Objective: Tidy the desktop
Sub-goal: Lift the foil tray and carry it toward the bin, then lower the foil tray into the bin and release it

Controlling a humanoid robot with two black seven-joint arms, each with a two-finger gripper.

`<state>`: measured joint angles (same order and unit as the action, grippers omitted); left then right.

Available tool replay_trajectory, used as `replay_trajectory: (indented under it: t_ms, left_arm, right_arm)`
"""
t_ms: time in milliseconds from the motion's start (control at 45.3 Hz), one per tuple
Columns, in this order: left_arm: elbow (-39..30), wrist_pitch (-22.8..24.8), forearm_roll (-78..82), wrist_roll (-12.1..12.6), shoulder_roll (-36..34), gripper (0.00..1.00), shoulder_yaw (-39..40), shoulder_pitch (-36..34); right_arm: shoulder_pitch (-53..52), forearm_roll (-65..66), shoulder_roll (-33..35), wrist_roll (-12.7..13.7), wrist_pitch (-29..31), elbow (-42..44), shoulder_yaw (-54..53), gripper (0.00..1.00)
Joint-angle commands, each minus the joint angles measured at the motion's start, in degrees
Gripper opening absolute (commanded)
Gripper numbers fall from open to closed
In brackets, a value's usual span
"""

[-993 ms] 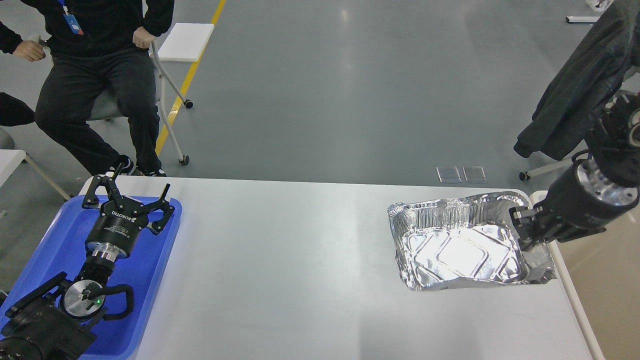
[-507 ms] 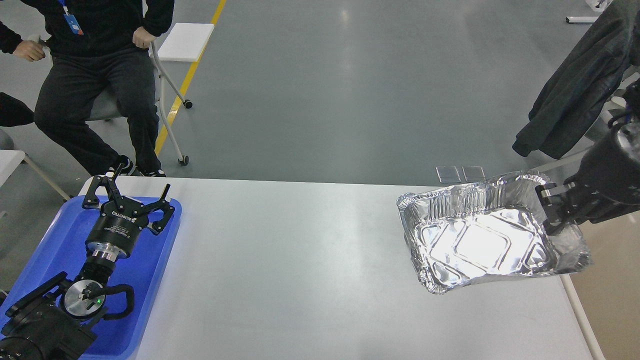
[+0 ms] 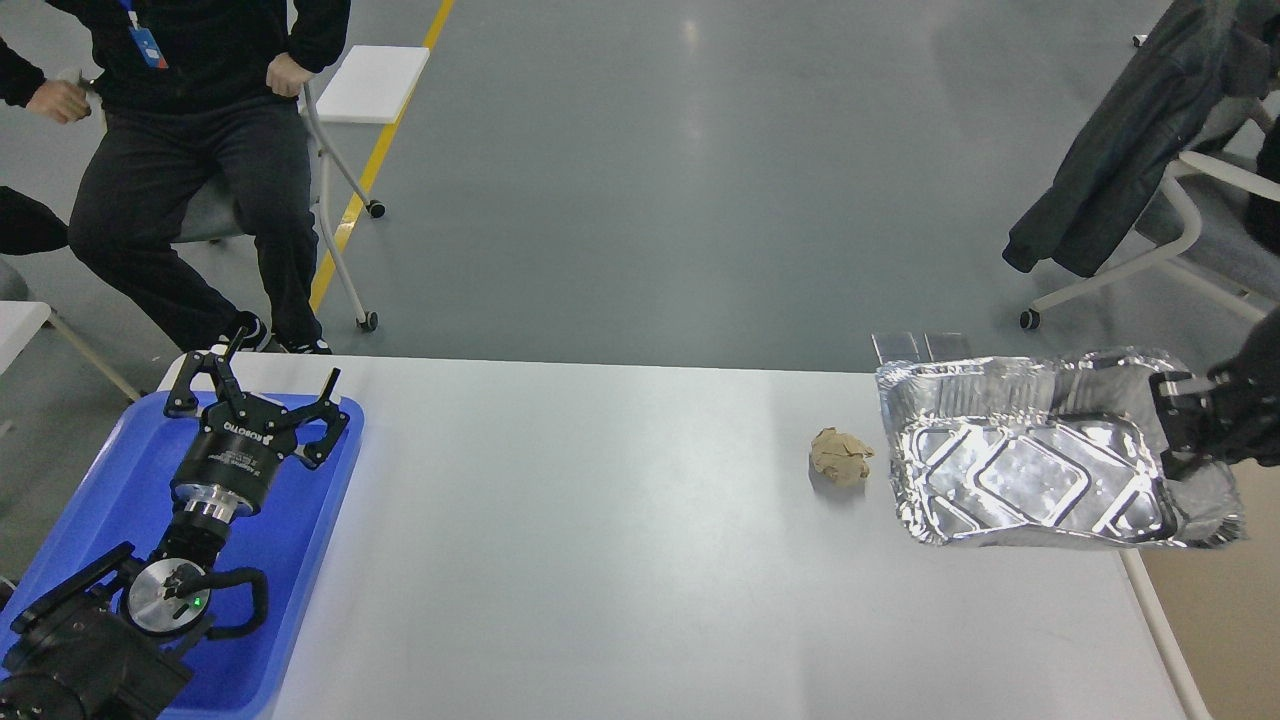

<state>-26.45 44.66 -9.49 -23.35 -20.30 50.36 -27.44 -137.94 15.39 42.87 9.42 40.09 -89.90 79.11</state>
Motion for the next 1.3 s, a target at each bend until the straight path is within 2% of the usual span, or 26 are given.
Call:
replay_trajectory:
  t_ms: [0,221,375,485,728,949,1279]
  left_arm:
    - [0.0,0.0,0.0,0.1,0.0,0.99,0.0,0.0]
    - [0.0,0.0,0.0,0.1,0.0,0.99,0.0,0.0]
    - [0.0,0.0,0.0,0.0,0.0,0.99,0.0,0.0]
    - [0.0,0.0,0.0,0.0,0.0,0.99,0.0,0.0]
    - [0.0,0.0,0.0,0.0,-0.1,0.99,0.0,0.0]
    - [0.0,0.0,0.0,0.0,-0.1,0.99,0.0,0.0]
    - [0.0,0.0,0.0,0.0,-0.1,0.99,0.0,0.0]
  right_arm:
    - [6.4,0.1,6.5,0.0,-4.1,4.1,1.7,0.0]
    - [15.1,0.0,10.5,0.0,-8.1,10.6,1.7,0.0]
    - [20.0,-0.1,15.3,0.0,-8.8,16.6,0.6,0.0]
    - [27.7,-0.4,17.8,0.0,-8.8,24.0,-1.5,0.0]
    - [50.8,-6.6,21.5,0.0,-8.9,37.2,-18.9,0.0]
    - [67.0,-8.8,20.9,0.0,-11.8,44.5,-33.6,0.0]
    - [77.4,-9.9,16.6,0.0,-17.5,50.9,-42.2,0.0]
